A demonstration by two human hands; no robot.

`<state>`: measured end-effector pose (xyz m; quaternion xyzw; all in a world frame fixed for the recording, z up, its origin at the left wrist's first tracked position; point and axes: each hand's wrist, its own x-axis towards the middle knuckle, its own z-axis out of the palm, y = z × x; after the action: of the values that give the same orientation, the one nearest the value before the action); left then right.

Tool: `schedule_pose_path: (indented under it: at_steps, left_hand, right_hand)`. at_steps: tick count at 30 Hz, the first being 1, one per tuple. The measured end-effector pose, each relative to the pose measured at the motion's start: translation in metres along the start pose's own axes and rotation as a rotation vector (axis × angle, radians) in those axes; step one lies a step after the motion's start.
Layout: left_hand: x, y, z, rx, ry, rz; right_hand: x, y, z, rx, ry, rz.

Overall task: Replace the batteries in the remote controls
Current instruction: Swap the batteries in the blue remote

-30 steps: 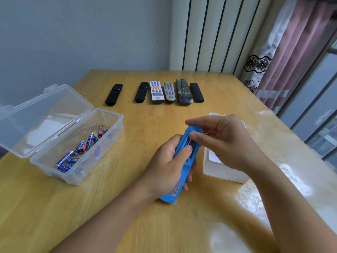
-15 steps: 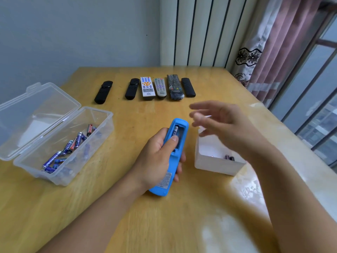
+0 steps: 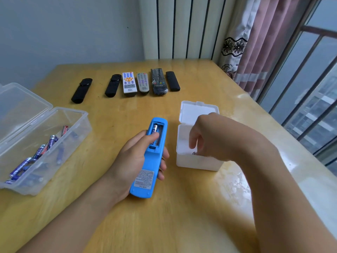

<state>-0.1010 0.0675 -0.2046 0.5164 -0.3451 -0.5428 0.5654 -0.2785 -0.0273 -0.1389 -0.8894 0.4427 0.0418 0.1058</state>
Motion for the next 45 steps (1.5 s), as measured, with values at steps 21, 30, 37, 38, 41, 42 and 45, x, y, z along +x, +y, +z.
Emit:
schedule_pose_path:
  at_steps: [21,30,37,38,41,42,45]
  left_hand:
    - [-0.009,0.011,-0.003,-0.204,0.030,-0.007]
    - [-0.011,0.013,-0.002,-0.077,0.137,0.095]
    - [-0.010,0.009,-0.003,-0.015,0.138,0.132]
    - [-0.010,0.010,-0.003,-0.014,0.133,0.140]
    - [-0.009,0.011,-0.003,-0.008,0.124,0.169]
    - [-0.008,0.011,-0.003,0.007,0.121,0.183]
    - [-0.009,0.011,-0.004,0.071,0.107,0.243]
  right_hand:
    - [0.001,-0.027,0.026,1.229,0.538,-0.399]
    - [0.004,-0.058,0.050,0.415,0.959,-0.639]
    - [0.010,-0.060,0.052,0.304,0.891,-0.621]
    - [0.011,-0.059,0.052,0.332,0.884,-0.604]
    - [0.011,-0.059,0.053,0.446,0.858,-0.517]
    - [0.011,-0.060,0.053,0.493,0.846,-0.471]
    - [0.012,-0.060,0.050,0.735,0.760,-0.304]
